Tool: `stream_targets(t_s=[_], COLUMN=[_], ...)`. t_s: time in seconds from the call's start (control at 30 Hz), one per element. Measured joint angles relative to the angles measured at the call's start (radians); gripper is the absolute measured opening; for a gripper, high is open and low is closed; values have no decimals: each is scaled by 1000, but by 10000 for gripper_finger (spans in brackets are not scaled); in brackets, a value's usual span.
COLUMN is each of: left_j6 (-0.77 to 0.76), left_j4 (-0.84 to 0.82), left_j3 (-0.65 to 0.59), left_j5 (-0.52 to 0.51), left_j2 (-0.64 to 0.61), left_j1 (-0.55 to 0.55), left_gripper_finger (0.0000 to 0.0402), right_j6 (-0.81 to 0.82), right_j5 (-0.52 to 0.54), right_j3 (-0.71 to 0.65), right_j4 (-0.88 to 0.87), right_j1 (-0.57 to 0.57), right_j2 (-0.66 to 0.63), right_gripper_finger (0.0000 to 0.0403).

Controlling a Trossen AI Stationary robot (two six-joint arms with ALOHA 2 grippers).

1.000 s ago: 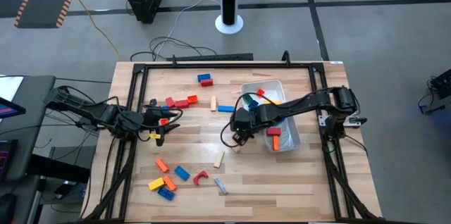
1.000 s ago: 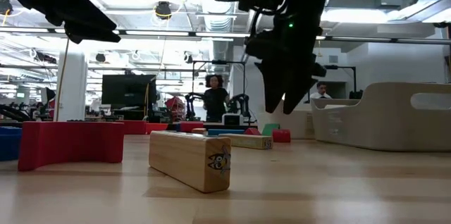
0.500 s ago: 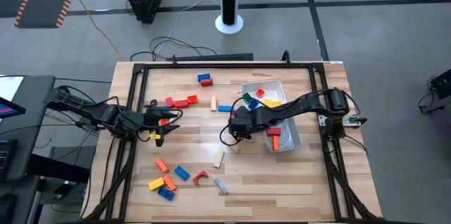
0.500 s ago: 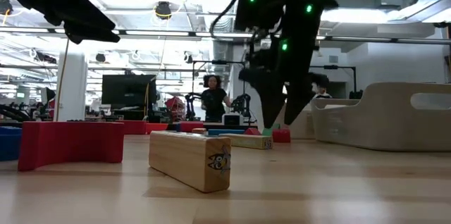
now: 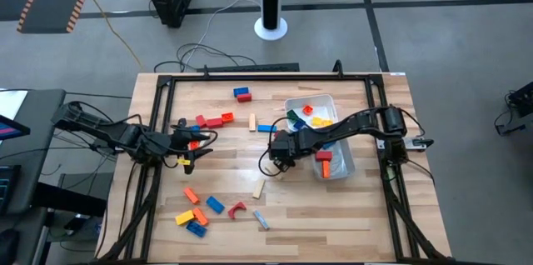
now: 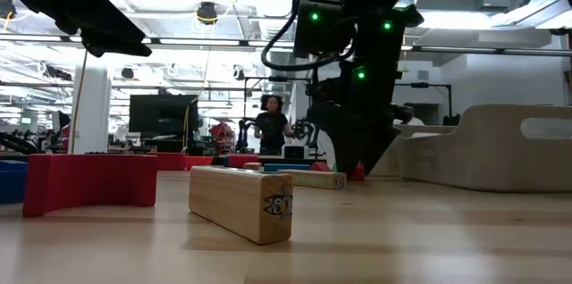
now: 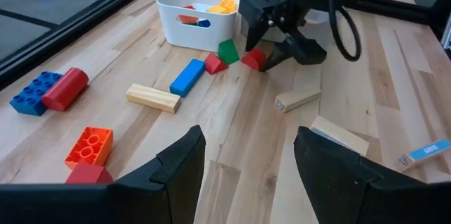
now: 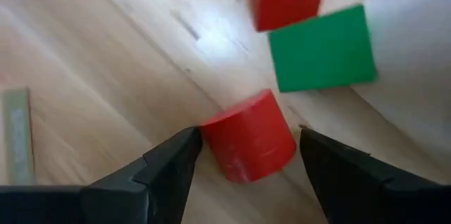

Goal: Sort blocks by size
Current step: Put the small red wooden block into the white bin

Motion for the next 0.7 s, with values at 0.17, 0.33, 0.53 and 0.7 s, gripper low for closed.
stream_targets(t_s=[0.17, 0.33, 0.53, 0.7], left_j6=[-1, 0, 1, 1], left_j4=[3, 3, 3, 3], left_j3=[0, 0, 0, 0], left_j5=[0, 1, 1, 2], left_j2=[2, 2, 2, 2], left_j1=[0, 0, 0, 0], left_gripper_finger=[208, 208, 208, 208], right_j6=[-161, -270, -313, -328], right_j5=[2, 4, -93, -143], right_j3=[-2, -2, -1, 1], right_j4=[33, 38, 34, 31], right_j1=[2, 17, -3, -22], right_j2=[0, 0, 0, -3], right_gripper_finger=[285, 284, 245, 183])
